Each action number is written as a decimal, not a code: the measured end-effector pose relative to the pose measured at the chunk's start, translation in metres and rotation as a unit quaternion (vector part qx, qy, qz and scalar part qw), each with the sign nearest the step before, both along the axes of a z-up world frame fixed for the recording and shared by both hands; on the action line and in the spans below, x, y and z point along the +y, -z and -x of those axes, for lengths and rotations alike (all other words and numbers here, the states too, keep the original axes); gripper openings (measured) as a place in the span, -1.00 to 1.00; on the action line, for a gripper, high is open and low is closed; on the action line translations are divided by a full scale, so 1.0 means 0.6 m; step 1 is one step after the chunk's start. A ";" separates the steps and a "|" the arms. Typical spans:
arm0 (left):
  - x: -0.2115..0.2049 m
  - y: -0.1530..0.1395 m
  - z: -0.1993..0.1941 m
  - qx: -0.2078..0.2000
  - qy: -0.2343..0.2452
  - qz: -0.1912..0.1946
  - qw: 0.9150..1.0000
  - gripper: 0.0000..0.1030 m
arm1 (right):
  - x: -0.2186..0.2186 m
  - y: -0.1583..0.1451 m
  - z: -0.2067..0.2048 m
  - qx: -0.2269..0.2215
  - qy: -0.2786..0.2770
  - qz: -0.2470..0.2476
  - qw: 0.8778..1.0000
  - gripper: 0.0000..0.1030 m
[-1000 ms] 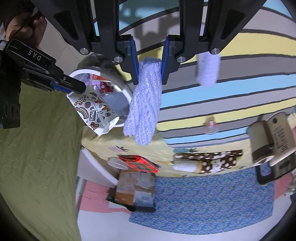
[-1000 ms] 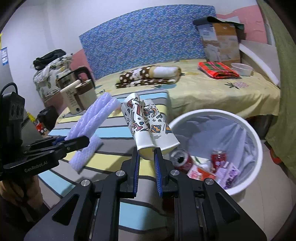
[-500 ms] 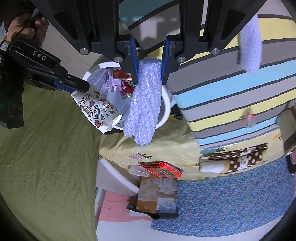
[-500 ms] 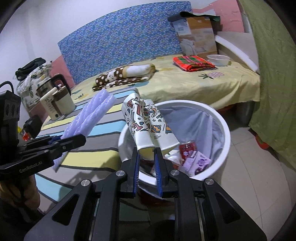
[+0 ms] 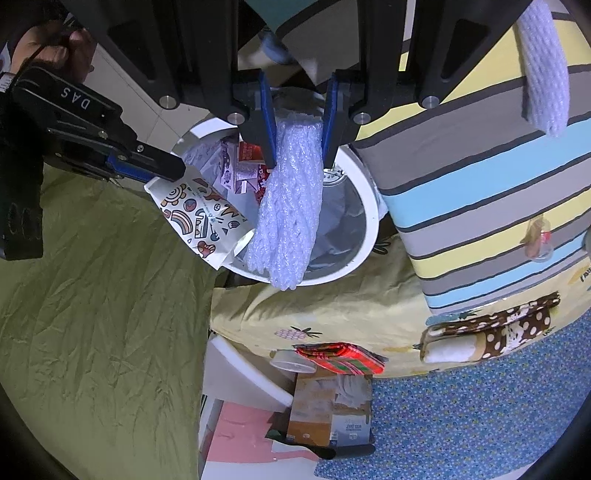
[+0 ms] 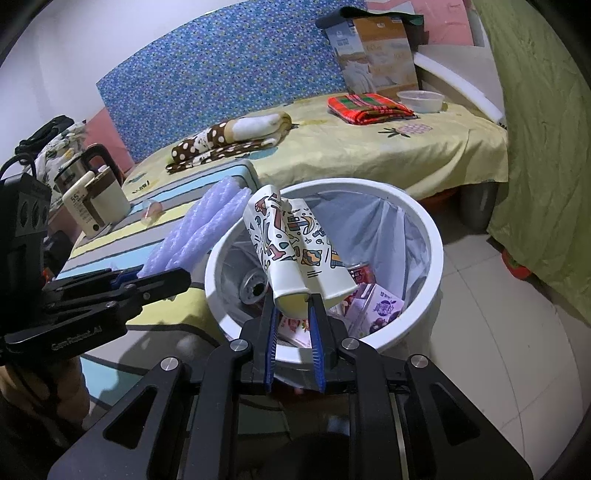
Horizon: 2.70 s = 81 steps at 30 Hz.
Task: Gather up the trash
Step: 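Carry paper cup and foam net over the bin and open both grippers, then move back to the table and grasp the second foam net with the left gripper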
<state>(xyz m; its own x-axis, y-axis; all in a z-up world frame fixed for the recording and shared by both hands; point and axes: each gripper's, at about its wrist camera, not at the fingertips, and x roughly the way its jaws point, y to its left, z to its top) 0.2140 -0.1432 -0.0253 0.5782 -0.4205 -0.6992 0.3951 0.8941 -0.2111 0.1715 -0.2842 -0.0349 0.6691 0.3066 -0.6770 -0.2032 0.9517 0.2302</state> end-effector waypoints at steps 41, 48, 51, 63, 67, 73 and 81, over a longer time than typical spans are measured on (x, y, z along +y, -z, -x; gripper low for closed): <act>0.111 -0.046 0.080 -0.040 -0.076 0.023 0.996 -0.16 | 0.071 -0.045 0.029 -0.026 -0.040 -0.004 0.999 -0.38; 0.148 -0.062 0.111 -0.053 -0.098 0.024 0.994 -0.16 | 0.095 -0.051 0.037 -0.033 -0.061 -0.005 0.998 -0.38; 0.164 -0.066 0.120 -0.059 -0.109 0.020 0.992 -0.16 | 0.103 -0.053 0.040 -0.037 -0.069 -0.006 0.997 -0.38; 0.230 -0.061 0.144 -0.063 -0.155 0.001 0.986 -0.16 | 0.140 -0.056 0.049 -0.037 -0.092 -0.015 0.995 -0.37; 0.257 -0.052 0.145 -0.057 -0.174 -0.006 0.983 -0.16 | 0.155 -0.056 0.050 -0.036 -0.103 -0.019 0.994 -0.37; 0.292 -0.026 0.138 -0.039 -0.200 -0.016 0.979 -0.16 | 0.178 -0.051 0.044 -0.031 -0.119 -0.025 0.992 -0.37; 0.297 0.027 0.111 0.002 -0.197 -0.022 0.980 -0.10 | 0.196 -0.042 0.034 -0.022 -0.130 -0.024 0.991 -0.36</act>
